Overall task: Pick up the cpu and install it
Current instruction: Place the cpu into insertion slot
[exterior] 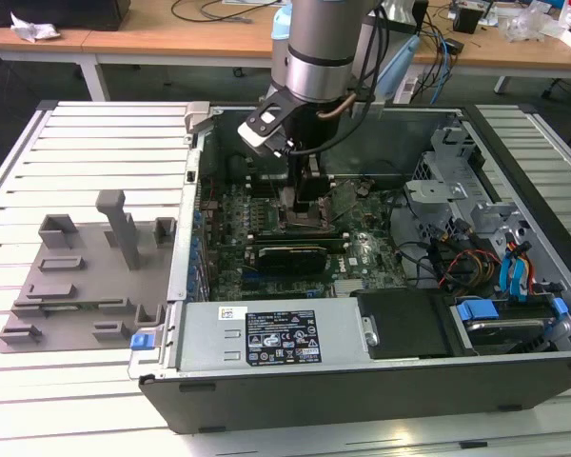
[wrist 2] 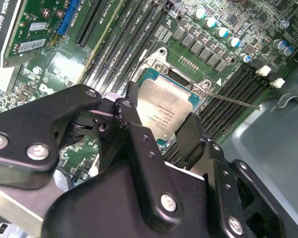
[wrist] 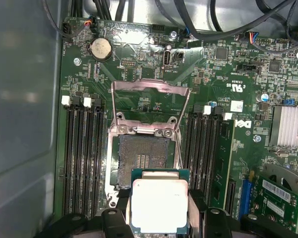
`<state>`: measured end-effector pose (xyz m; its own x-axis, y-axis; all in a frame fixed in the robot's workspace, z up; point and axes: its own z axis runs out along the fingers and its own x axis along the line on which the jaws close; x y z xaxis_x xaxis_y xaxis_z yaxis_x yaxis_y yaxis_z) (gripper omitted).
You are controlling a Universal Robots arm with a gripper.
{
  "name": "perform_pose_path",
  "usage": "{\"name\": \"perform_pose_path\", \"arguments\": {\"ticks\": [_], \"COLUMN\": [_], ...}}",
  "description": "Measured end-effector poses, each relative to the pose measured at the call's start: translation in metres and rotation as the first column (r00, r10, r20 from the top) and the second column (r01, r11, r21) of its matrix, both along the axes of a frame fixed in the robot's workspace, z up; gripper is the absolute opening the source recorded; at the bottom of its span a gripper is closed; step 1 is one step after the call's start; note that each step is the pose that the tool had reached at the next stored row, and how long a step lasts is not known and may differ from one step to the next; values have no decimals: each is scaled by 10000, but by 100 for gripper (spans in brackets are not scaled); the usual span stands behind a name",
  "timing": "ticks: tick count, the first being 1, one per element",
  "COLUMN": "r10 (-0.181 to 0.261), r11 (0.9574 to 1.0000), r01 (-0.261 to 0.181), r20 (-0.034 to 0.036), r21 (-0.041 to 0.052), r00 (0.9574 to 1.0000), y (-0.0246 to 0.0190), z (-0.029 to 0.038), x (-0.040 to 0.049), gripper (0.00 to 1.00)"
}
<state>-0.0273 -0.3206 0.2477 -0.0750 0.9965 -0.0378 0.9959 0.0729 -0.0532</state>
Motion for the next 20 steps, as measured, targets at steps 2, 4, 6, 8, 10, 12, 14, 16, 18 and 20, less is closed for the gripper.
{"name": "perform_pose_path", "arguments": {"ticks": [2, 4, 6, 8, 10, 12, 14, 16, 18, 20], "r10": [1, 0, 2, 0, 0, 0, 0, 0, 0, 1], "r11": [10000, 10000, 10000, 10000, 10000, 10000, 10000, 10000, 10000, 10000], "r01": [-1, 0, -2, 0, 0, 0, 0, 0, 0, -1], "r20": [0, 0, 0, 0, 0, 0, -1, 0, -1, 0], "r21": [-6, -13, -23, -36, -35, -36, -36, -36, -36, -35], "r00": [10000, 10000, 10000, 10000, 10000, 10000, 10000, 10000, 10000, 10000], "y": [0, 1, 2, 9, 41, 60, 66, 67, 67, 67], "z": [-16, -30, -48, -77, -105, -130, -158, -180, -198, -230], "x": [1, 1, 3, 4, 29, 50, 57, 59, 59, 59], "gripper": [55, 55, 55, 55, 55, 55, 55, 55, 55, 55]}}
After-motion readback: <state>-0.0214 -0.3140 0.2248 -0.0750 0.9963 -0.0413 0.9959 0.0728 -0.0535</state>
